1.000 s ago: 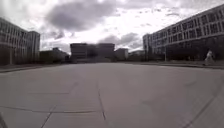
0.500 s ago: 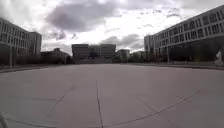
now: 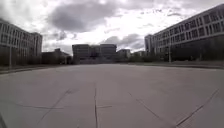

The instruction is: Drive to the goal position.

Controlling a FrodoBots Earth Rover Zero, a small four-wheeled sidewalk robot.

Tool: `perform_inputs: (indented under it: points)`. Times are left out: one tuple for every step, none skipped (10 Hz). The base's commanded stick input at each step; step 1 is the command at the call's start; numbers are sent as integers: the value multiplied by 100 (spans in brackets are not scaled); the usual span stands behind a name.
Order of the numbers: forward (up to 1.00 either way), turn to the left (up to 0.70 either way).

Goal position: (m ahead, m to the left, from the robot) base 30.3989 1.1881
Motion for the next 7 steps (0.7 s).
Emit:
perform_inputs:
  points:
    - [70,1]
    - [70,1]
    - [70,1]
    - [70,1]
    - [70,1]
    - [70,1]
    - [70,1]
